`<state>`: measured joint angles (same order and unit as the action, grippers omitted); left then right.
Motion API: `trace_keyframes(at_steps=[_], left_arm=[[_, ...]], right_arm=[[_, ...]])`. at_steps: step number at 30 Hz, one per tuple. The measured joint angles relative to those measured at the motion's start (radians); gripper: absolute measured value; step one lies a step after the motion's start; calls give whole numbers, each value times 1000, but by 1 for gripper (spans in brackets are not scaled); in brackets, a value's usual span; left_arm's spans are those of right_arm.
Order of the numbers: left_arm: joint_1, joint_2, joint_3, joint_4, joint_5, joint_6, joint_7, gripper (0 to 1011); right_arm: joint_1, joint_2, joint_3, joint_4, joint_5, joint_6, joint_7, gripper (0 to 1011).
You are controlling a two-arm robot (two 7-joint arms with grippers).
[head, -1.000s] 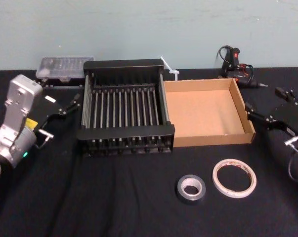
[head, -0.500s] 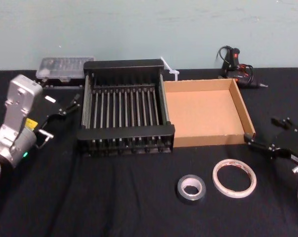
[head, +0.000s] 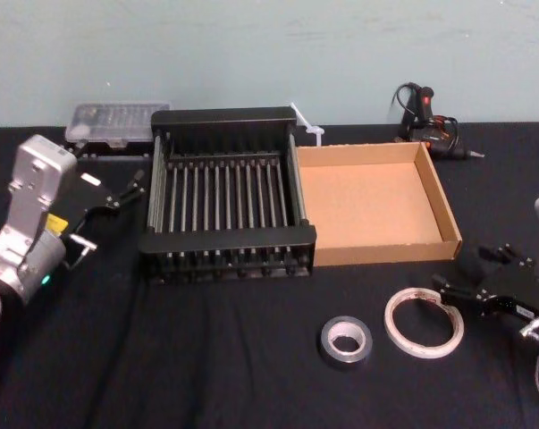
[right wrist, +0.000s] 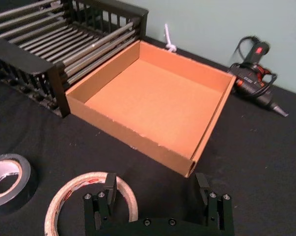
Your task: Pick up the white tape and place it into the black box , Pick up the silver tape and place it into the brown box.
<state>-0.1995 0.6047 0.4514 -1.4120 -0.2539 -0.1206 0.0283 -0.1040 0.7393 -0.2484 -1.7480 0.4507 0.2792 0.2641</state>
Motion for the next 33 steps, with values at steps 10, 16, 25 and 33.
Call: trace_keyframes(at_steps=[10,16,25,33], left_arm=[[0,0,0,0,0,0,0,1001],[0,0,0,0,0,0,0,1001],[0,0,0,0,0,0,0,1001],[0,0,0,0,0,0,0,1001]], right_arm=[[26,-27,-23,42,-31,39,32,1002],[46,-46,-37,72,-50,55,52,1002],[63,-67,-43,99,-76,66,77,1002],[65,-80,-38,108,-92,78,93,1002]])
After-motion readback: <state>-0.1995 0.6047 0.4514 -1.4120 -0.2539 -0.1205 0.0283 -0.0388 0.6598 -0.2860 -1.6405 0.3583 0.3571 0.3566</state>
